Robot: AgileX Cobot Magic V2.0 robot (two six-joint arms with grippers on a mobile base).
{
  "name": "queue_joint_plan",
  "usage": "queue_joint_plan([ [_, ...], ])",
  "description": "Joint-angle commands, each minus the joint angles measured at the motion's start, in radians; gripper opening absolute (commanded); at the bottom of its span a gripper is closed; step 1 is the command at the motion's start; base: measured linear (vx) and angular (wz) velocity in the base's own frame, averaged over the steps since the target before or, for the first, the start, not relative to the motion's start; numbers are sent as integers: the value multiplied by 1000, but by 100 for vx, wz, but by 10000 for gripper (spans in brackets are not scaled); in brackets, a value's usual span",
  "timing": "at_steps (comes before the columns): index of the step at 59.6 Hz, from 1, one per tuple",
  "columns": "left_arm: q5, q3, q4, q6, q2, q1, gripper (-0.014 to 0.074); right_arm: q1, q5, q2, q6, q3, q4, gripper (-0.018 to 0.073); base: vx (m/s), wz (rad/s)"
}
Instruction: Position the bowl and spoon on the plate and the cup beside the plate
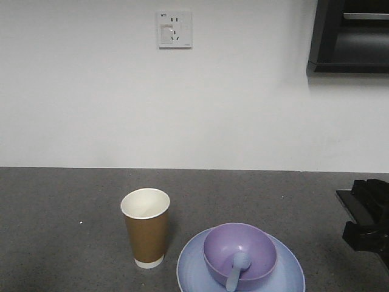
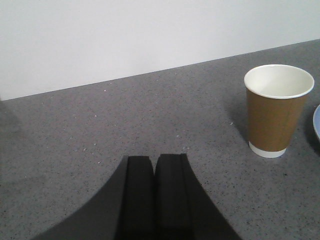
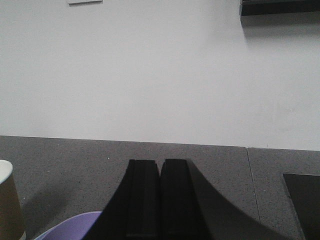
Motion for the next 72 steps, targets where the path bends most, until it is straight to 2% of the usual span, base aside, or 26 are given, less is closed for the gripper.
queue_joint_plan([
  [1, -95, -24, 30, 1, -3, -1, -6, -4, -88, -13, -12, -30, -5, -8, 0, 0],
  [3, -98, -24, 32, -1, -3, -1, -6, -4, -88, -13, -12, -30, -5, -8, 0, 0],
  [7, -113, -18, -17, 6, -3, -1, -6, -4, -83, -13, -12, -30, -5, -8, 0, 0],
  [11, -152, 9, -81, 71, -14, -1, -6, -4, -85, -13, -12, -30, -5, -8, 0, 0],
  [14, -213, 49, -139, 152, -27, -1, -6, -4, -87, -13, -12, -30, -5, -8, 0, 0],
  [19, -358, 154, -231, 287, -74, 0, -6, -4, -87, -13, -12, -30, -5, -8, 0, 0],
  [24, -489, 281, -300, 338, -164, 23, -6, -4, -87, -13, -12, -30, -5, -8, 0, 0],
  [27, -515, 351, -333, 342, -239, 50, -6, -4, -87, -13, -12, -30, -5, -8, 0, 0],
  [37, -501, 560, -341, 342, -494, 161, -6, -4, -87, -13, -12, -30, -5, -8, 0, 0],
  [46, -448, 704, -345, 334, -702, 206, -6, -4, -87, -13, -12, -30, -5, -8, 0, 0],
  [51, -357, 695, -343, 338, -678, 208, -6, -4, -84, -10, -12, -30, -5, -8, 0, 0],
  [72, -375, 697, -345, 336, -687, 208, -6, -4, -86, -10, -12, -30, -5, -8, 0, 0],
])
